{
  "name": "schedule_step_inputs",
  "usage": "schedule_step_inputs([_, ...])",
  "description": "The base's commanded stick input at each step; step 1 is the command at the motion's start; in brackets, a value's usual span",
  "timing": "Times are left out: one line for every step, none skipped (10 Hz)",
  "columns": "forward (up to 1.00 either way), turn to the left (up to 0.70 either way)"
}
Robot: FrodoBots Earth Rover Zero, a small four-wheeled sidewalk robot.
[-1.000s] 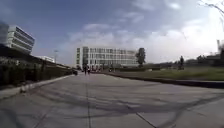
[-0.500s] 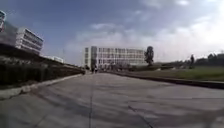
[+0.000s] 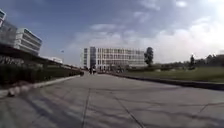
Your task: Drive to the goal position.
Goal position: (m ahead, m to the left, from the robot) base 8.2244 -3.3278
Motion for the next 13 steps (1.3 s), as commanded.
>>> schedule_step_inputs([0.70,0.35])
schedule_step_inputs([0.70,0.35])
schedule_step_inputs([0.70,0.29])
schedule_step_inputs([0.70,0.20])
schedule_step_inputs([0.70,0.11])
schedule_step_inputs([0.70,0.01])
schedule_step_inputs([0.70,0.00])
schedule_step_inputs([0.70,0.00])
schedule_step_inputs([0.70,0.00])
schedule_step_inputs([0.70,0.00])
schedule_step_inputs([0.70,0.00])
schedule_step_inputs([0.70,0.00])
schedule_step_inputs([0.70,0.00])
